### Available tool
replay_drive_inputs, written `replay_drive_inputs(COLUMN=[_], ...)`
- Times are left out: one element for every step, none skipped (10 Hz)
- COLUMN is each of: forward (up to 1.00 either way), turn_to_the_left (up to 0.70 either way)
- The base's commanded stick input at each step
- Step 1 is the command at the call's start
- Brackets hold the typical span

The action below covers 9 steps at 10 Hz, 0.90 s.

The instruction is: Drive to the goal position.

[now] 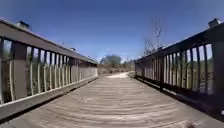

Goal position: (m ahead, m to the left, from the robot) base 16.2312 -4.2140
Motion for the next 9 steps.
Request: replay_drive_inputs(forward=[0.5,0.5,0.5,0.5,0.5,0.5,0.5,0.5,0.5], turn_to_the_left=[0.0,0.0,0.0,-0.37,-0.5,-0.5,-0.03,0.0,0.0])
